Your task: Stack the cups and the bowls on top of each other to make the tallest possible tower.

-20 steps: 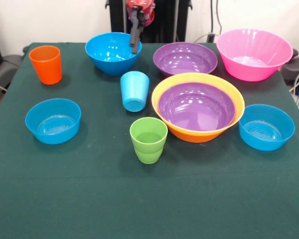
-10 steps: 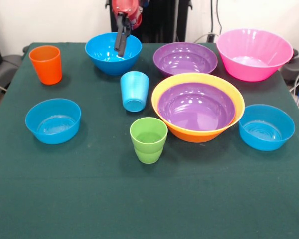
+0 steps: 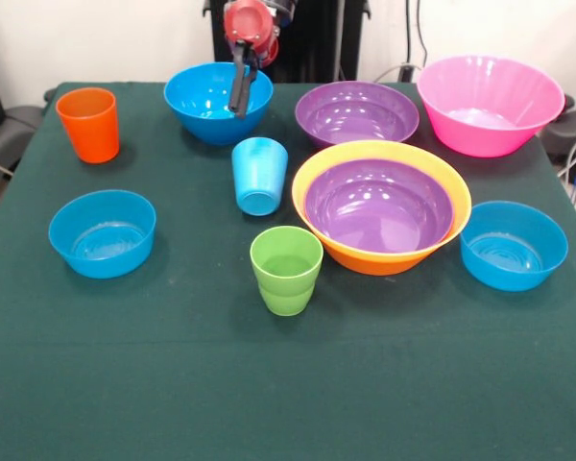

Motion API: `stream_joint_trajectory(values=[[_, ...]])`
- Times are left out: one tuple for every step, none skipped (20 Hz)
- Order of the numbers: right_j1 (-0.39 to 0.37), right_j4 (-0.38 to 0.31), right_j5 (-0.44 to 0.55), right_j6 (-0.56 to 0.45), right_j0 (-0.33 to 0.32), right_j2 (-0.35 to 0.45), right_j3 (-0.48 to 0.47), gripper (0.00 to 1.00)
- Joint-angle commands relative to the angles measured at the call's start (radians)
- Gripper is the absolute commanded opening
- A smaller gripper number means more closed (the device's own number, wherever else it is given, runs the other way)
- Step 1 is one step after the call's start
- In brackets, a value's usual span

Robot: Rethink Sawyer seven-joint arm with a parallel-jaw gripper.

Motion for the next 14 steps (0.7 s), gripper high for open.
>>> stream_joint_trajectory(values=[[0.058, 0.077, -0.023, 0.273, 0.029, 0.078, -0.002, 1.0], [0.06, 0.081, -0.021, 0.274, 0.029, 0.079, -0.005, 1.0], [0.067, 0.089, -0.023, 0.274, 0.03, 0.079, -0.008, 1.0], [0.073, 0.092, -0.025, 0.274, 0.029, 0.079, -0.011, 1.0], [0.079, 0.095, -0.028, 0.272, 0.03, 0.078, -0.013, 1.0], [0.081, 0.095, -0.03, 0.274, 0.028, 0.082, -0.015, 1.0], [0.086, 0.097, -0.027, 0.272, 0.029, 0.082, -0.018, 1.0], [0.091, 0.095, -0.023, 0.274, 0.025, 0.084, -0.021, 1.0], [0.095, 0.09, -0.021, 0.277, 0.019, 0.088, -0.023, 1.0], [0.099, 0.081, -0.016, 0.28, 0.01, 0.092, -0.027, 1.0], [0.107, 0.077, -0.019, 0.282, 0.003, 0.096, -0.031, 1.0], [0.109, 0.076, -0.015, 0.283, 0.002, 0.099, -0.035, 1.0], [0.117, 0.075, -0.018, 0.286, -0.003, 0.104, -0.04, 1.0], [0.125, 0.079, -0.012, 0.285, -0.003, 0.106, -0.047, 1.0]])
